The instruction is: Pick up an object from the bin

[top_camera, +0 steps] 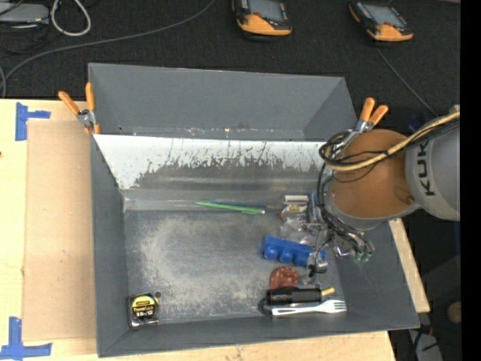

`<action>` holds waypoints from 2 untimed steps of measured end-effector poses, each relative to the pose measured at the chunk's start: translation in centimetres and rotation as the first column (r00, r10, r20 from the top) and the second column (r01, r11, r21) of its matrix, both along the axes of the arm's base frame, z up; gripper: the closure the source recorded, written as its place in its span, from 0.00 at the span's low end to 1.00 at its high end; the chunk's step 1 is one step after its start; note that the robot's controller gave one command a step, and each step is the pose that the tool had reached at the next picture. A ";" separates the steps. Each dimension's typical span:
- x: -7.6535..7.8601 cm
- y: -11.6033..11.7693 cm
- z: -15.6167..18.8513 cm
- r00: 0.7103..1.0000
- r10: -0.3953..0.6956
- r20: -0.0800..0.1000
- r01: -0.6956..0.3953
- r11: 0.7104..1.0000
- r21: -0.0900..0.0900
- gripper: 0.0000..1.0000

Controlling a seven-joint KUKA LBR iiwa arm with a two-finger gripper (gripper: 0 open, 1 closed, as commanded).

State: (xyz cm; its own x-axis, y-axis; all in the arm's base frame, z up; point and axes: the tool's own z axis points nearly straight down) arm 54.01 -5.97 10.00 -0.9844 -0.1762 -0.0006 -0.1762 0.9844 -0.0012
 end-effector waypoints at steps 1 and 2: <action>1.2 -2.5 -3.2 0.983 -0.181 -0.007 0.181 0.983 0.004 0.00; 1.1 -1.3 -2.9 0.998 -0.062 0.000 0.062 0.998 0.003 1.00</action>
Offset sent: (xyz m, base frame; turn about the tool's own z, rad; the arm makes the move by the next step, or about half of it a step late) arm 0.0105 -0.0132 -0.0300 0.0576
